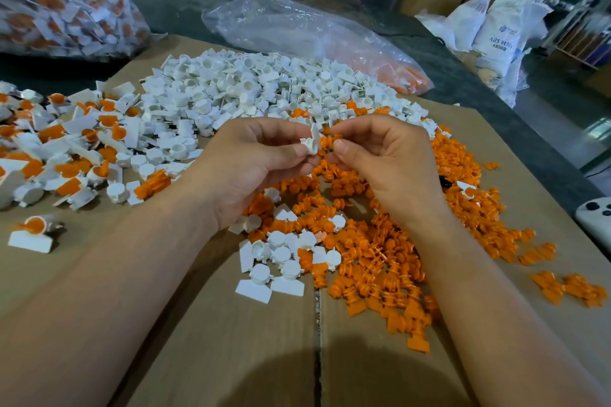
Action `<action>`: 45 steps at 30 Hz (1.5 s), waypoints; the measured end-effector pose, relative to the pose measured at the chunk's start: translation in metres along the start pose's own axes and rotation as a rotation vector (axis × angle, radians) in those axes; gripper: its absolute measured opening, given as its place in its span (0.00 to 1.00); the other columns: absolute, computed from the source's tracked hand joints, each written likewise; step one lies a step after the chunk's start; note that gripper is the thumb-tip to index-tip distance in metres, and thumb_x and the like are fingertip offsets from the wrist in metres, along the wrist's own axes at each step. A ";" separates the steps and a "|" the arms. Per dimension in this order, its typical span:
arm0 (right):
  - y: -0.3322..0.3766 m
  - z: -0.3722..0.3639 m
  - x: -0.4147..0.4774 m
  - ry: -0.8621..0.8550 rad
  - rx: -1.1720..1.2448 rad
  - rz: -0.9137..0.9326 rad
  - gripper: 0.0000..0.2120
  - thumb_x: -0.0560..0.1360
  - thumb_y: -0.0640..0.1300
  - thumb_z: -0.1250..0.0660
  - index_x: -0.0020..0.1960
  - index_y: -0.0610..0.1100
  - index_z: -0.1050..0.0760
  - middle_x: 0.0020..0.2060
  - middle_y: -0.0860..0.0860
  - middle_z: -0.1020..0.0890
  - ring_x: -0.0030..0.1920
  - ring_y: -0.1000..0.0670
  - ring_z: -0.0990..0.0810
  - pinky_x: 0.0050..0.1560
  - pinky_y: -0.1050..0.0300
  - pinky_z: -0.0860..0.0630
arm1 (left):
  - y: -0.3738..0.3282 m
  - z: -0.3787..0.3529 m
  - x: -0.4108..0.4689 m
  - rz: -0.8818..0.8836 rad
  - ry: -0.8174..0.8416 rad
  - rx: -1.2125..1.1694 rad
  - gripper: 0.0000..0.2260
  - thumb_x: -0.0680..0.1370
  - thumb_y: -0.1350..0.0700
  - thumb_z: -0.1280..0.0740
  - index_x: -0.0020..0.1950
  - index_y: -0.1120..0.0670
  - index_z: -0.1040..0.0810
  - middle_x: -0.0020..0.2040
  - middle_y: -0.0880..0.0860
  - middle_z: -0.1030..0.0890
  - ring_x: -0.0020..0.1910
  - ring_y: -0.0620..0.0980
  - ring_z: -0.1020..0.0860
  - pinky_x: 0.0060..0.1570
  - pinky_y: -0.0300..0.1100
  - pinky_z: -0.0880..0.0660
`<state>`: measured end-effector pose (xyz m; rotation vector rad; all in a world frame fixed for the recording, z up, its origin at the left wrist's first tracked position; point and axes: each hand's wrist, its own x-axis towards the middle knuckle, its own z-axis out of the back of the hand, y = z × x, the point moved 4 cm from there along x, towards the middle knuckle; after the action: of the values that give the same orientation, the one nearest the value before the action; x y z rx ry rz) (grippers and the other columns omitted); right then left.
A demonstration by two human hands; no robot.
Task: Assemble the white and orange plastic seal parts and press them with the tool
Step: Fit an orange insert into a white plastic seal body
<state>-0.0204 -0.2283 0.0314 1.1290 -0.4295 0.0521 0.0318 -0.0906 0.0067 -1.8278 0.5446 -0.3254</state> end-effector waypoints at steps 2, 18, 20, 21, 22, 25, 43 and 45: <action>0.001 -0.002 -0.001 0.013 -0.018 0.009 0.12 0.71 0.32 0.32 0.42 0.50 0.23 0.36 0.55 0.19 0.38 0.57 0.18 0.41 0.66 0.23 | 0.001 -0.001 0.000 0.003 0.006 0.001 0.09 0.72 0.72 0.36 0.46 0.61 0.21 0.41 0.57 0.18 0.36 0.48 0.17 0.36 0.33 0.22; 0.005 -0.004 -0.003 0.021 -0.170 0.064 0.14 0.71 0.35 0.30 0.40 0.54 0.24 0.36 0.57 0.20 0.37 0.58 0.21 0.40 0.66 0.23 | 0.000 -0.001 -0.003 -0.036 0.016 0.087 0.08 0.62 0.65 0.31 0.40 0.59 0.19 0.33 0.55 0.17 0.34 0.48 0.17 0.36 0.35 0.21; 0.005 -0.004 -0.003 0.021 -0.189 0.077 0.14 0.71 0.34 0.30 0.40 0.54 0.24 0.36 0.57 0.20 0.38 0.57 0.21 0.41 0.65 0.23 | 0.000 -0.002 -0.003 -0.038 0.017 0.090 0.07 0.65 0.69 0.31 0.38 0.58 0.19 0.33 0.55 0.17 0.34 0.48 0.17 0.35 0.35 0.21; 0.005 -0.004 -0.004 0.020 -0.203 0.090 0.14 0.70 0.34 0.30 0.40 0.54 0.24 0.37 0.58 0.20 0.38 0.57 0.21 0.41 0.65 0.23 | 0.001 -0.002 -0.003 -0.043 0.016 0.102 0.07 0.66 0.70 0.32 0.38 0.59 0.19 0.33 0.55 0.17 0.34 0.49 0.17 0.35 0.35 0.21; 0.006 -0.004 -0.004 0.019 -0.223 0.110 0.14 0.70 0.34 0.30 0.41 0.53 0.23 0.37 0.58 0.20 0.38 0.58 0.21 0.41 0.66 0.24 | 0.001 -0.002 -0.003 -0.050 0.015 0.118 0.07 0.67 0.71 0.32 0.38 0.59 0.20 0.33 0.55 0.17 0.34 0.49 0.17 0.34 0.34 0.21; 0.010 -0.006 -0.006 0.022 -0.347 0.216 0.08 0.70 0.35 0.30 0.45 0.46 0.20 0.37 0.55 0.21 0.38 0.58 0.23 0.41 0.68 0.26 | 0.001 -0.002 -0.003 -0.081 0.000 0.177 0.06 0.67 0.71 0.31 0.38 0.61 0.20 0.31 0.54 0.17 0.33 0.47 0.18 0.33 0.32 0.23; 0.007 -0.003 -0.005 0.017 -0.197 0.234 0.12 0.68 0.33 0.29 0.45 0.49 0.21 0.37 0.52 0.20 0.40 0.55 0.21 0.44 0.61 0.23 | -0.003 -0.003 -0.006 -0.070 0.007 0.095 0.13 0.59 0.60 0.29 0.42 0.60 0.22 0.32 0.54 0.18 0.32 0.50 0.17 0.32 0.36 0.22; 0.009 -0.004 -0.005 0.028 -0.205 0.261 0.12 0.68 0.34 0.29 0.48 0.47 0.21 0.37 0.53 0.20 0.40 0.56 0.21 0.44 0.62 0.24 | -0.003 -0.003 -0.007 -0.035 0.015 0.054 0.14 0.61 0.58 0.30 0.45 0.60 0.20 0.33 0.54 0.17 0.32 0.52 0.17 0.31 0.37 0.21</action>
<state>-0.0263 -0.2204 0.0361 0.8647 -0.5428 0.2470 0.0253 -0.0891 0.0106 -1.7855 0.5106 -0.3745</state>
